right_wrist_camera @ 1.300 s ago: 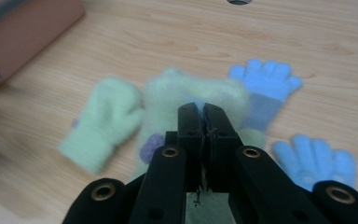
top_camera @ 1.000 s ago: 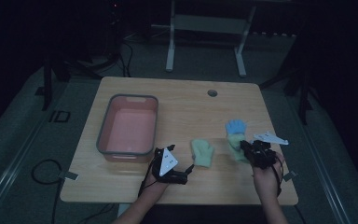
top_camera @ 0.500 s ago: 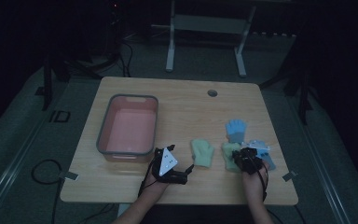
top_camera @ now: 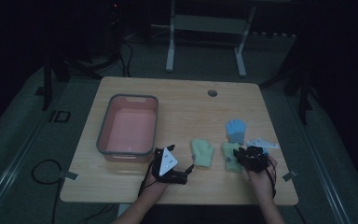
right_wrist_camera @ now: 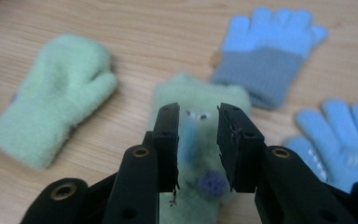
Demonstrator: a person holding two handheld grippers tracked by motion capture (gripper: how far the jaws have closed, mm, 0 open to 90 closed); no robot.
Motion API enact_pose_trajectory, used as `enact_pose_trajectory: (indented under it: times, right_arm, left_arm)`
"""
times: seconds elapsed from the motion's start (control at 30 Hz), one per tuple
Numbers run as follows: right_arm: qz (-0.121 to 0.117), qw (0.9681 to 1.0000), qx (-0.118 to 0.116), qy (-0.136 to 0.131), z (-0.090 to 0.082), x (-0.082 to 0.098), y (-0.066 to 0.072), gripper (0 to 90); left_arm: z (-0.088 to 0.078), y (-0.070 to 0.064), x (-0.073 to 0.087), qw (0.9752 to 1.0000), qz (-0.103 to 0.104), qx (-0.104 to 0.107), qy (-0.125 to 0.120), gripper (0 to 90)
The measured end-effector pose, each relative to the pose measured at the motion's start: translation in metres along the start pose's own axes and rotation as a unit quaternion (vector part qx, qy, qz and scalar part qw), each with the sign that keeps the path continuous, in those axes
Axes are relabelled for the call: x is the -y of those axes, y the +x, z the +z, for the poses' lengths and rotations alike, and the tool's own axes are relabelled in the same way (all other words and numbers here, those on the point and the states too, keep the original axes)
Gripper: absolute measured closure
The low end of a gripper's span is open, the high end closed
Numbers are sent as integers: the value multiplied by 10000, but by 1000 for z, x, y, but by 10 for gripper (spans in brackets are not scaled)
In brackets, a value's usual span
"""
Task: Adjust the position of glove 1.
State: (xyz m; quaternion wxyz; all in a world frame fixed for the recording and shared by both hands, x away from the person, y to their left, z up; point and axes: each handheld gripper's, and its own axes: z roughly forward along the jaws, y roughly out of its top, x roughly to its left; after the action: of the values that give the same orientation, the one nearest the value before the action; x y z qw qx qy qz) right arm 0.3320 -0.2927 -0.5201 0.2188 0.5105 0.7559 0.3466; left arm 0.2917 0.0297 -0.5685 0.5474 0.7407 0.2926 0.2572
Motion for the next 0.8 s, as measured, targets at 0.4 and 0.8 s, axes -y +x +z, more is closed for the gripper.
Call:
enact_pose_trajectory:
  times: [0.4,0.8]
  right_arm:
    - [-1186,9900,-725,236,-10,-18,-22,653]
    - [-1566,9800,-1124,489,9,-13,-36,617]
  left_arm:
    - [0,0,0,10000,-9,-5,4,13]
    - [0,0,0,10000,-19,0,0,14]
